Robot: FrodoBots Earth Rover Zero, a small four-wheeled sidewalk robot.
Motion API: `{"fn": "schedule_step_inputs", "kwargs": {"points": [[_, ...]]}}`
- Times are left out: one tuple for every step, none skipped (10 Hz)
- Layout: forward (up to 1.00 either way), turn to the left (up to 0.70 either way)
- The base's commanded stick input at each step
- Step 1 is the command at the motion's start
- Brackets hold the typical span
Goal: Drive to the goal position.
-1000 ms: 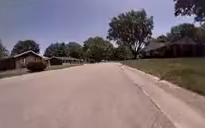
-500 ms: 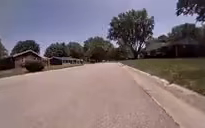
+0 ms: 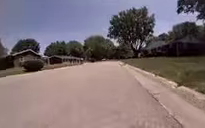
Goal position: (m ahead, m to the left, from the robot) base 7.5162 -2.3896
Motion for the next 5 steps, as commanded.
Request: {"fn": "schedule_step_inputs", "kwargs": {"points": [[0.70,0.00],[0.70,0.00],[0.70,0.00],[0.70,0.00],[0.70,0.00]]}}
